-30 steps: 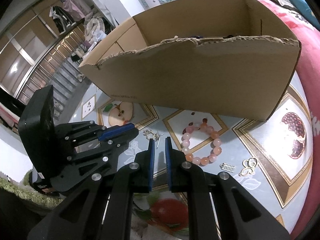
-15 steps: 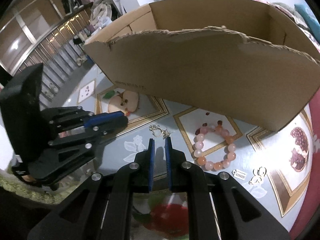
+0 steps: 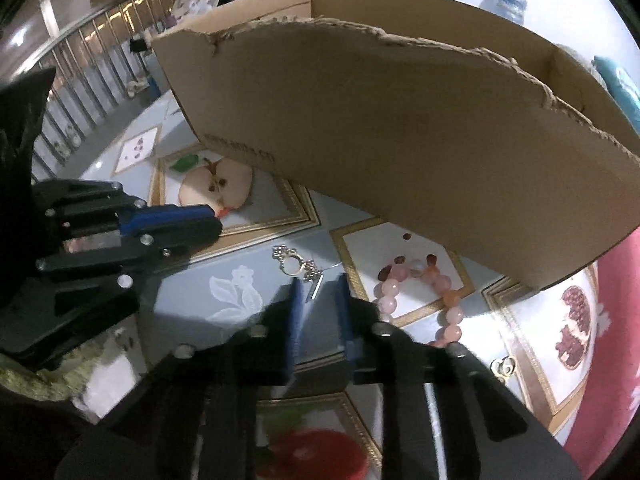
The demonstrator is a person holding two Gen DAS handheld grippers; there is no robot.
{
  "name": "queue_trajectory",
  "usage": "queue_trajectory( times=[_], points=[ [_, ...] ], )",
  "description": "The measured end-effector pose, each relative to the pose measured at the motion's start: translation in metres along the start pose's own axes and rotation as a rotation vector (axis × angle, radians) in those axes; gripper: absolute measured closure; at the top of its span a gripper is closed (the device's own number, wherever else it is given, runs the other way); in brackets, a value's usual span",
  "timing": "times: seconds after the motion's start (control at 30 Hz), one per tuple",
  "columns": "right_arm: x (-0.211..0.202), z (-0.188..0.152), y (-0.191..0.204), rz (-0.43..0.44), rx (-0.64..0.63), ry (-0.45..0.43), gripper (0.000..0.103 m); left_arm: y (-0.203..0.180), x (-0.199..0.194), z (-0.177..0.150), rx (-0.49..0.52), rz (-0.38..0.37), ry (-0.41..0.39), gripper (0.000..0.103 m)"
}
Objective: Organize jewelry
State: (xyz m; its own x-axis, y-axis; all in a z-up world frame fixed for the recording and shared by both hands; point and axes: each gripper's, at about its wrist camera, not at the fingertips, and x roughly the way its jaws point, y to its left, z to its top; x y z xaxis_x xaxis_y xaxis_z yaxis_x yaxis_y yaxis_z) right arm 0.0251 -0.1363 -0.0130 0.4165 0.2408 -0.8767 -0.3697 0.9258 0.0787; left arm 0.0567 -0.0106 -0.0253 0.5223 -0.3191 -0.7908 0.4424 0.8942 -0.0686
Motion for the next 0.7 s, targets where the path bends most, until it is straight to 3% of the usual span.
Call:
queue_trajectory(
  times=[0.53,0.6,0.7],
  points=[
    [-0.023,-0.004,-0.011,0.072,0.067,-0.054,0.101,-0.002,-0.011,0.001,0.006,0.013,-0.02,0.097],
    [-0.02,-0.003,-0.011,0.071,0.075,-0.046,0.098,-0.003,-0.013,0.0,0.007,0.013,-0.023,0.097],
    [-0.013,-0.001,-0.007,0.045,0.043,-0.04,0.081,-0.005,-0.014,-0.001,0.007,0.015,-0.026,0.097]
  ],
)
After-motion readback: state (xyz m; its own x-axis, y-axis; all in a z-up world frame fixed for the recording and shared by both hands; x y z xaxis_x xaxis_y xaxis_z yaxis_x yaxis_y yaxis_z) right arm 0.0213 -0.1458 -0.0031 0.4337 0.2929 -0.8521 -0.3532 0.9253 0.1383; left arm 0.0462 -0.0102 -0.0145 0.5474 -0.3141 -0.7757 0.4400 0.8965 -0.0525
